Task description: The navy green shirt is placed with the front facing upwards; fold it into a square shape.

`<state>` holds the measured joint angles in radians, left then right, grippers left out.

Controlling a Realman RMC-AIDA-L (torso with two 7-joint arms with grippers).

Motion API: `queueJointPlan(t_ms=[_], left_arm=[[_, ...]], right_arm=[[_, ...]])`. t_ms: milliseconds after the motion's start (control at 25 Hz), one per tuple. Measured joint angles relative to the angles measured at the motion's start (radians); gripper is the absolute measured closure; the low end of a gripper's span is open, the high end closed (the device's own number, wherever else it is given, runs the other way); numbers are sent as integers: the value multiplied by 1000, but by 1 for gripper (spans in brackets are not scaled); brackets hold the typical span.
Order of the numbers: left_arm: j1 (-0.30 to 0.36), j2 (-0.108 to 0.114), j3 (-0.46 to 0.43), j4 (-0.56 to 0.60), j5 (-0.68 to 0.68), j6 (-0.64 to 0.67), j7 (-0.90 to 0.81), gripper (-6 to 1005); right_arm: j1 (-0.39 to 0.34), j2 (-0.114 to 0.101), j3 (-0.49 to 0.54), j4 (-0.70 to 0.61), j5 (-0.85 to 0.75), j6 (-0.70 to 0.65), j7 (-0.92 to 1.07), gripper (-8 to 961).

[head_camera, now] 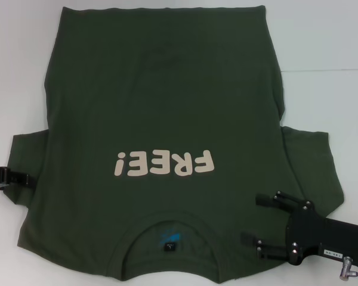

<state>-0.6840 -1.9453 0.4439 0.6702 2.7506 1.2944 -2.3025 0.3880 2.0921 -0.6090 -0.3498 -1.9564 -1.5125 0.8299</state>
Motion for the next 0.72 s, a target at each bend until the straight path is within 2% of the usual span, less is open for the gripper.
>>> queueJointPlan(t_ms=[240, 640, 720], left_arm=[[0, -6, 16, 8, 1, -14, 0, 439], [-1, -5, 26, 8, 1, -21, 0, 688], [-1, -5, 35, 8, 2, -21, 0, 780]], right_arm=[[0, 0, 4, 0, 0, -2, 0, 36], [0, 0, 6, -1, 2, -5, 0, 36], [0, 0, 6, -1, 2, -6, 0, 36]])
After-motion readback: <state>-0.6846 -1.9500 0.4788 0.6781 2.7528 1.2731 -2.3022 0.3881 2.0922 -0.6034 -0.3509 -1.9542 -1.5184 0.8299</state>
